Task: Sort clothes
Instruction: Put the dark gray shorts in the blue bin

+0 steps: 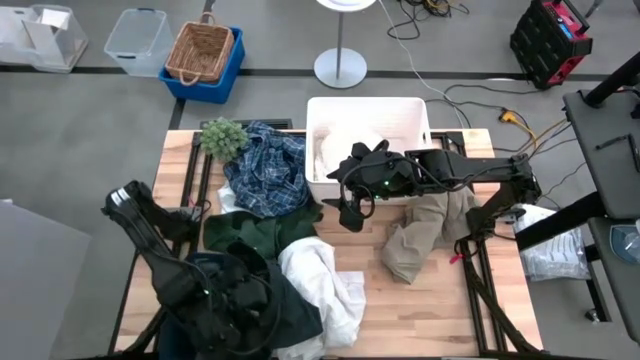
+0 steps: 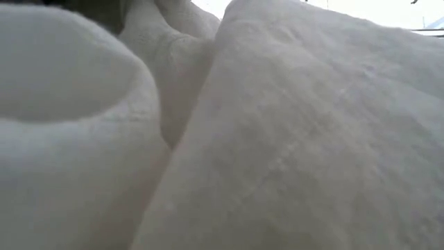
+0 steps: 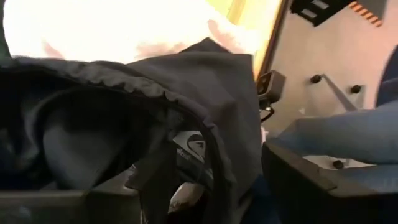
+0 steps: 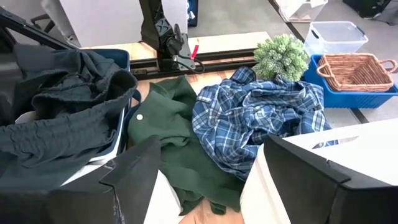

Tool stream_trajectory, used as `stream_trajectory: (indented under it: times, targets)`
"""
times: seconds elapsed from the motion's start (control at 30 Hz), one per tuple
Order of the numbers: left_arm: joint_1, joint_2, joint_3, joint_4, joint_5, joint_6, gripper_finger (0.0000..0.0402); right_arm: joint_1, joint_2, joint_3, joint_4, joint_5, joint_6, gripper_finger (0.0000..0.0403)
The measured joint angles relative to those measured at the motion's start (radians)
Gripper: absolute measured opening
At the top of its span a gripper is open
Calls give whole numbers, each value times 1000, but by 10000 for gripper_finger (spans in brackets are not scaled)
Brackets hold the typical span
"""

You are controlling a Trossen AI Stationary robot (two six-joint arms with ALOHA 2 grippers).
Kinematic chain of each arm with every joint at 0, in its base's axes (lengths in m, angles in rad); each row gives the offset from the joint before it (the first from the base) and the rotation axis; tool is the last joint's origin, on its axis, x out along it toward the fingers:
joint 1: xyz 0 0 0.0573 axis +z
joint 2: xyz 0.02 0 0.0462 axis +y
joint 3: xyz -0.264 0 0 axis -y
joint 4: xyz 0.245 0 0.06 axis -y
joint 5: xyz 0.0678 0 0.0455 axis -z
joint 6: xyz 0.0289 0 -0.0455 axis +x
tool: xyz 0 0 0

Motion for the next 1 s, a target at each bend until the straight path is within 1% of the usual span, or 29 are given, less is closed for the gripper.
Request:
stream_trajectory:
  times: [0.07, 0.13, 0.2, 0.3, 0.33, 0.4, 0.47, 0.57, 0.67, 0.73, 0.83, 0.87, 0.93, 1.0]
  targets:
    - [1, 21, 0, -1, 0, -4, 204, 0, 0, 0, 0, 0, 0, 276]
    - [1, 37, 0, -6, -1, -5, 181, 0, 0, 0, 0, 0, 0, 274]
    - [1, 49, 0, -17, -4, -17, 138, 0, 0, 0, 0, 0, 1, 274]
    - [1, 55, 0, -66, -8, -59, 40, 0, 0, 0, 0, 0, 0, 277]
    - [1, 54, 0, -71, -8, -75, 21, 0, 0, 0, 0, 0, 0, 278]
    - [1, 47, 0, -76, -5, -98, 12, 0, 0, 0, -1, 0, 0, 281]
    - [-4, 35, 11, -84, 31, -117, 5, 0, 0, -1, -1, 0, 0, 283]
    - [-30, 13, 64, -119, 135, -170, 2, 0, 0, -3, -2, 0, 0, 281]
    - [-73, 8, 163, -204, 236, -237, 1, 0, 0, -3, -3, 0, 1, 275]
    - [-102, 8, 238, -293, 332, -324, 1, 0, 0, -3, -3, 0, 2, 270]
    - [-150, 6, 332, -433, 512, -504, 1, 0, 0, -3, -4, 0, 2, 265]
    - [-167, 6, 361, -467, 550, -550, 1, 0, 0, -3, -3, 0, 2, 264]
    - [-189, 6, 408, -540, 579, -612, 0, 0, 0, -3, -3, 0, 0, 263]
    - [-194, -1, 421, -539, 580, -626, 0, 0, 0, -4, -1, 0, -1, 264]
